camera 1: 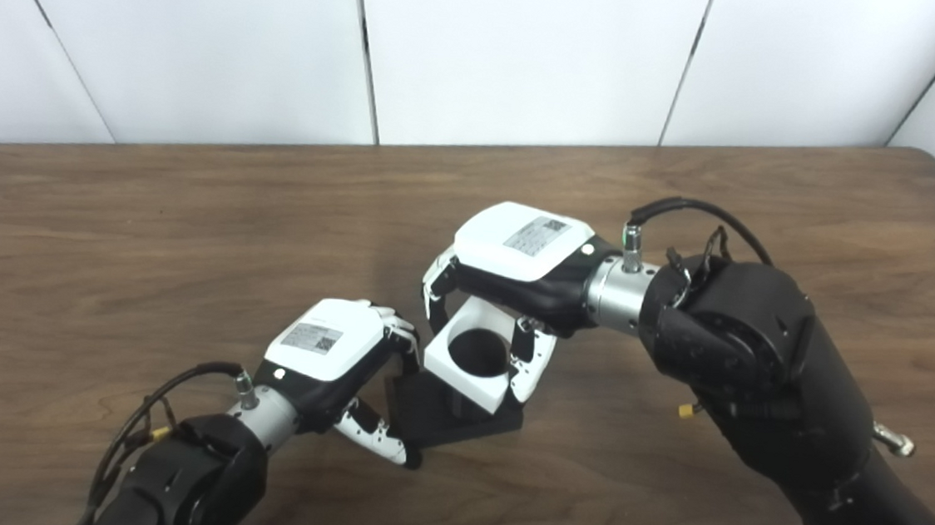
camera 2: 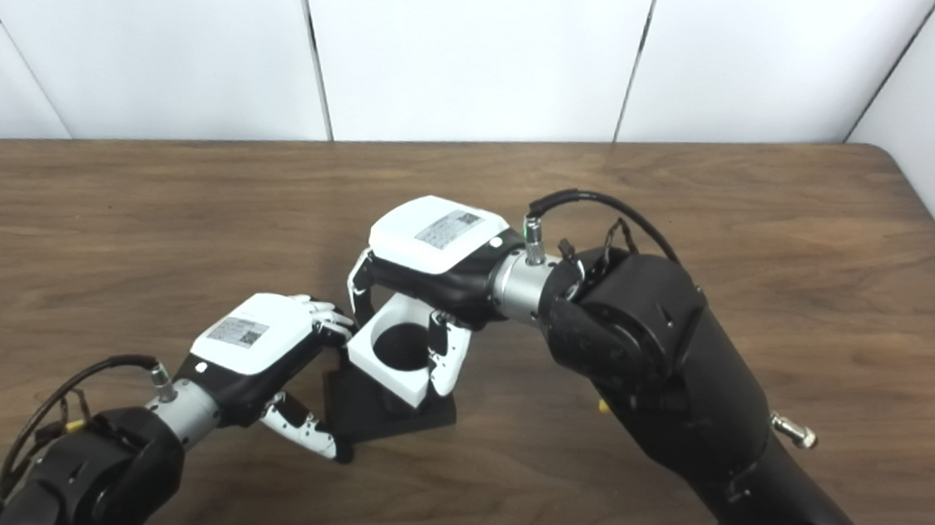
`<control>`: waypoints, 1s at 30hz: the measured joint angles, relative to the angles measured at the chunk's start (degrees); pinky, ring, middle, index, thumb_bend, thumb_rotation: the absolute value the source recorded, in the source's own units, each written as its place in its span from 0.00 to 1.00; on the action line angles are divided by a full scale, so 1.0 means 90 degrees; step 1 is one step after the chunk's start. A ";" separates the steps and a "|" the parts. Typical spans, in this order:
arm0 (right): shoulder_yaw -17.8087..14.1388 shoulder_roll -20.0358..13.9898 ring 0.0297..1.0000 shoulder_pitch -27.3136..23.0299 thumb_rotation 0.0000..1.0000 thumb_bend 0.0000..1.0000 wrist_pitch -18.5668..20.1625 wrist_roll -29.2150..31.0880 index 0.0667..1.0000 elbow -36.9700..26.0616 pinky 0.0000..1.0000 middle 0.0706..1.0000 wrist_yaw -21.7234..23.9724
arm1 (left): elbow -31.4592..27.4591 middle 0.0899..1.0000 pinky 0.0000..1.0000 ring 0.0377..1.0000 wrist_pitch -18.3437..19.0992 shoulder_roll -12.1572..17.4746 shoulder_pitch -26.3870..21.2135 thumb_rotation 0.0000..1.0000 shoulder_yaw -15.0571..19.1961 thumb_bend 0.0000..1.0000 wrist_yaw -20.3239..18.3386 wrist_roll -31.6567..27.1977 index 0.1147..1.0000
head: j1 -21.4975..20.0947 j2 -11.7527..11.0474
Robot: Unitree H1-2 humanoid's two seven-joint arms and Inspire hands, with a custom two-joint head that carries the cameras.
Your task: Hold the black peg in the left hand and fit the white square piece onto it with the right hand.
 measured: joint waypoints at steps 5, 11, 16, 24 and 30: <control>0.0028 0.0007 0.82 0.0051 0.13 0.52 -0.0084 -0.0042 0.45 0.0026 0.85 0.77 -0.0085 | 0.0001 0.79 0.91 0.86 0.0000 -0.0001 -0.0001 0.06 -0.0007 0.51 -0.0003 0.0006 0.43 | 0.0029 -0.0020; 0.0090 0.0032 0.82 0.0210 0.13 0.52 -0.0209 -0.0088 0.45 0.0379 0.85 0.77 -0.0238 | 0.0002 0.79 0.91 0.87 -0.0001 -0.0033 -0.0002 0.06 -0.0028 0.51 0.0002 0.0007 0.43 | 0.0049 -0.0020; 0.0108 0.0011 0.83 0.0399 0.13 0.52 -0.0422 -0.0080 0.45 0.0679 0.85 0.78 -0.0425 | 0.0002 0.79 0.91 0.86 0.0000 -0.0045 -0.0021 0.06 -0.0060 0.51 -0.0006 0.0034 0.43 | 0.0049 -0.0020; 0.0036 0.0007 0.83 0.0511 0.13 0.52 -0.0646 0.0032 0.45 0.0857 0.84 0.77 -0.0804 | 0.0001 0.79 0.91 0.86 0.0032 -0.0051 -0.0033 0.06 -0.0055 0.51 -0.0046 0.0012 0.43 | 0.0117 -0.0020; 0.0008 0.0001 0.83 0.0533 0.13 0.52 -0.0745 0.0073 0.45 0.0896 0.84 0.77 -0.0870 | 0.0003 0.79 0.91 0.86 0.0031 -0.0052 -0.0033 0.06 -0.0056 0.51 -0.0019 0.0007 0.42 | 0.0117 -0.0039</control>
